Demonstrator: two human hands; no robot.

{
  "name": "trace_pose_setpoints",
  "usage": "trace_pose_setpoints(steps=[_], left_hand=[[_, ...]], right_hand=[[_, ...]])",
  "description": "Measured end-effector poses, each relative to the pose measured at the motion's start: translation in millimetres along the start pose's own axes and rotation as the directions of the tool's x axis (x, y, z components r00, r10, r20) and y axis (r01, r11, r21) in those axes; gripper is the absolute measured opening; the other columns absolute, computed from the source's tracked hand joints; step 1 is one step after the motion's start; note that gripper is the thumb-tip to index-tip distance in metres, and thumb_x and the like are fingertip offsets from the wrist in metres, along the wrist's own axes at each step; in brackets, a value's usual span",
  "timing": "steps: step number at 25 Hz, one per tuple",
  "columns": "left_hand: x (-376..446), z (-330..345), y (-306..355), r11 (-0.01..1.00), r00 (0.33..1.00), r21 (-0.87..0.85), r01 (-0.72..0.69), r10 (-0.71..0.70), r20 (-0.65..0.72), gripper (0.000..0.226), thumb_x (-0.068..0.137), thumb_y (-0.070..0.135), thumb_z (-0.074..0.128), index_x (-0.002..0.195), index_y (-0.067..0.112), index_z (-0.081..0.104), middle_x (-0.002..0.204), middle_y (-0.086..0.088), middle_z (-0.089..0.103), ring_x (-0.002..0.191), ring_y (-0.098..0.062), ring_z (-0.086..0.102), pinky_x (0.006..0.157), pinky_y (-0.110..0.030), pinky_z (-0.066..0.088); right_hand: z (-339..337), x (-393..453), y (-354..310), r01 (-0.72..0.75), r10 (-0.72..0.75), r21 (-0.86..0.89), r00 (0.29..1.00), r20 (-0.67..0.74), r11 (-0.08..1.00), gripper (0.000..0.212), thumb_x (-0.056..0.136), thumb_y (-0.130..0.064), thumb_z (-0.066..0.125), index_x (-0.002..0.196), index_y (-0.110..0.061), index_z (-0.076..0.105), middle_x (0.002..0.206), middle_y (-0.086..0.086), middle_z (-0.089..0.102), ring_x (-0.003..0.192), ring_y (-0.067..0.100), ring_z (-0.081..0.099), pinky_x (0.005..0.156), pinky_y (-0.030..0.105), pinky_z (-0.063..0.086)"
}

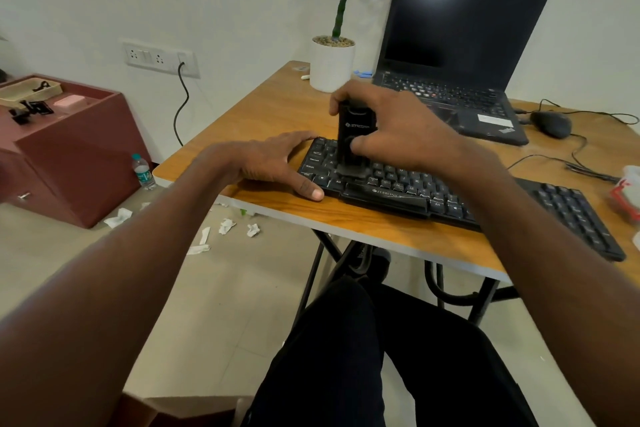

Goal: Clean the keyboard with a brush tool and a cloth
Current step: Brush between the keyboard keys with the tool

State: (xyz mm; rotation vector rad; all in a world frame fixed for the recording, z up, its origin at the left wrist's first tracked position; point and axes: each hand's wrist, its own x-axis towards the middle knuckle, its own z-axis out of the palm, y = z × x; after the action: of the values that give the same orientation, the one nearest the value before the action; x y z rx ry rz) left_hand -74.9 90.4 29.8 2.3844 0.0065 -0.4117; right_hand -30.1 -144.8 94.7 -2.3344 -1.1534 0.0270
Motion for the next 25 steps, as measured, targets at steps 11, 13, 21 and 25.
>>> trace_pose_setpoints(steps=[11,13,21,25], left_hand=[[5.6,-2.1,-2.0,0.999,0.999,0.011,0.042,-0.042,0.030,0.137,0.053,0.072,0.088,0.163,0.050,0.011,0.167,0.012,0.020,0.147,-0.023,0.029,0.122,-0.049,0.031],[8.3,-0.5,-0.6,0.998,0.998,0.051,0.045,-0.047,0.031,0.147,0.043,0.085,0.084,0.164,0.050,0.008,0.170,0.015,0.015,0.152,-0.025,0.024,0.124,-0.055,0.028],[12.5,1.5,-2.2,0.992,0.998,0.115,0.058,-0.055,-0.035,0.152,0.035,0.090,0.082,0.163,0.049,0.011,0.170,0.015,0.015,0.153,-0.026,0.024,0.122,-0.060,0.030],[13.2,2.5,-2.4,0.991,0.998,0.120,0.057,-0.053,-0.034,0.150,0.036,0.089,0.083,0.163,0.049,0.012,0.170,0.014,0.016,0.153,-0.026,0.025,0.123,-0.059,0.029]], right_hand=[[14.5,4.4,14.1,-0.049,0.061,0.168,0.996,-0.063,0.985,0.057,0.094,-0.019,0.070,0.141,-0.042,0.048,0.127,-0.004,0.057,0.097,0.007,0.062,0.068,0.016,0.056],[19.4,7.5,14.2,-0.026,0.036,0.188,0.998,-0.046,0.982,0.057,0.096,-0.019,0.069,0.142,-0.043,0.047,0.127,-0.006,0.057,0.099,0.005,0.061,0.066,0.012,0.052],[-9.0,5.1,-6.0,0.020,-0.001,-0.186,0.995,0.104,0.982,0.050,0.095,-0.017,0.068,0.136,-0.039,0.049,0.123,-0.005,0.053,0.106,0.016,0.056,0.078,0.027,0.050],[-10.7,-17.7,2.6,0.026,0.005,-0.174,0.985,0.174,0.984,0.051,0.095,-0.013,0.068,0.131,-0.042,0.047,0.120,-0.004,0.059,0.101,0.017,0.062,0.074,0.028,0.055]])
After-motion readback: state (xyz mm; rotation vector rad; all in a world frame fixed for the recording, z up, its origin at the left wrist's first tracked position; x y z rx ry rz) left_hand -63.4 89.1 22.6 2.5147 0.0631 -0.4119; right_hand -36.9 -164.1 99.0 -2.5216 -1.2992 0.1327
